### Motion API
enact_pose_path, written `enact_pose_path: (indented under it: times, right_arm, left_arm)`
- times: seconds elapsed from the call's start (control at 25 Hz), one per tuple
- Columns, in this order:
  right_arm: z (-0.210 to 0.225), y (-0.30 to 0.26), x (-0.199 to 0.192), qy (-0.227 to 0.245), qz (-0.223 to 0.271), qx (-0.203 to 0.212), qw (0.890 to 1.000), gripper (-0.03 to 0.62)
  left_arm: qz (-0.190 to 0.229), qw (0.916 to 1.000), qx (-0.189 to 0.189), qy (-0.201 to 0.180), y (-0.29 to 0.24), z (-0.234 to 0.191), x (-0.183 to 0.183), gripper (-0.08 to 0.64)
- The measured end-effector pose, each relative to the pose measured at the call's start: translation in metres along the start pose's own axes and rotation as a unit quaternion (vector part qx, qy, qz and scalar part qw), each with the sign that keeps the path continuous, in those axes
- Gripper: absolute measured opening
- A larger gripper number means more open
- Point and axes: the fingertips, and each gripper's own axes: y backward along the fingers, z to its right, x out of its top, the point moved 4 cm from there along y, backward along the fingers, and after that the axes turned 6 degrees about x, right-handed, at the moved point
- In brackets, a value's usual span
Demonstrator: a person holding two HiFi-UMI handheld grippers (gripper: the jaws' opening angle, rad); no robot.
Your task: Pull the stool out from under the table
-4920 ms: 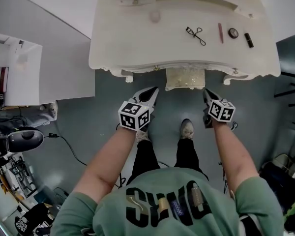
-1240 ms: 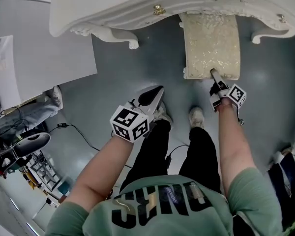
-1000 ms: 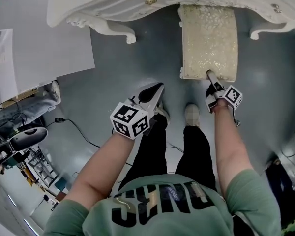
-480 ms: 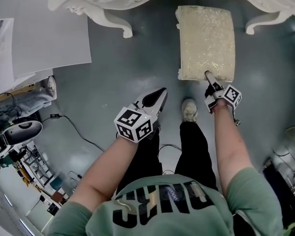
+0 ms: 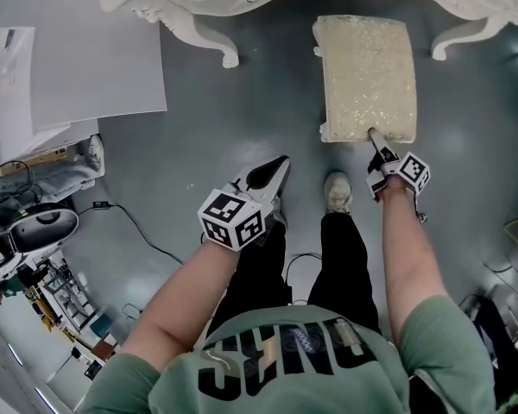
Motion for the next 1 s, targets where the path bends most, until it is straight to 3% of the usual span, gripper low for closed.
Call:
enact_pose_path:
  times: [0.24, 0.4, 0.68, 0.88, 1.0]
  right_arm:
    - [-0.004, 0.032, -0.006, 0.014, -0.002, -0.032, 0.999, 0.443]
    - [-0.034, 0.054, -0.008, 0.036, -0.006, -0.031, 0.999, 0.443]
    - [-0.136, 0.088, -0.001, 0.086, -0.009, -0.021, 0.996, 0.442]
    - [-0.232, 0.103, -0.007, 0.164, -0.048, -0.027, 0.985, 0.44]
    - [-0.287, 0.11, -0.005, 0.204, -0.04, -0.01, 0.978, 0.412]
  left_arm:
    - [0.007, 1.0, -0.006, -0.002, 0.01, 0.011, 0.011, 0.0]
    - [0.015, 0.9998, -0.012, -0.007, 0.023, 0.023, 0.033, 0.0]
    - [0.043, 0.9984, -0.026, -0.026, 0.066, 0.049, 0.1, 0.0]
    - [0.063, 0.9965, -0.043, -0.035, 0.111, 0.062, 0.146, 0.0]
    - [0.075, 0.995, -0.049, -0.045, 0.14, 0.064, 0.173, 0.0]
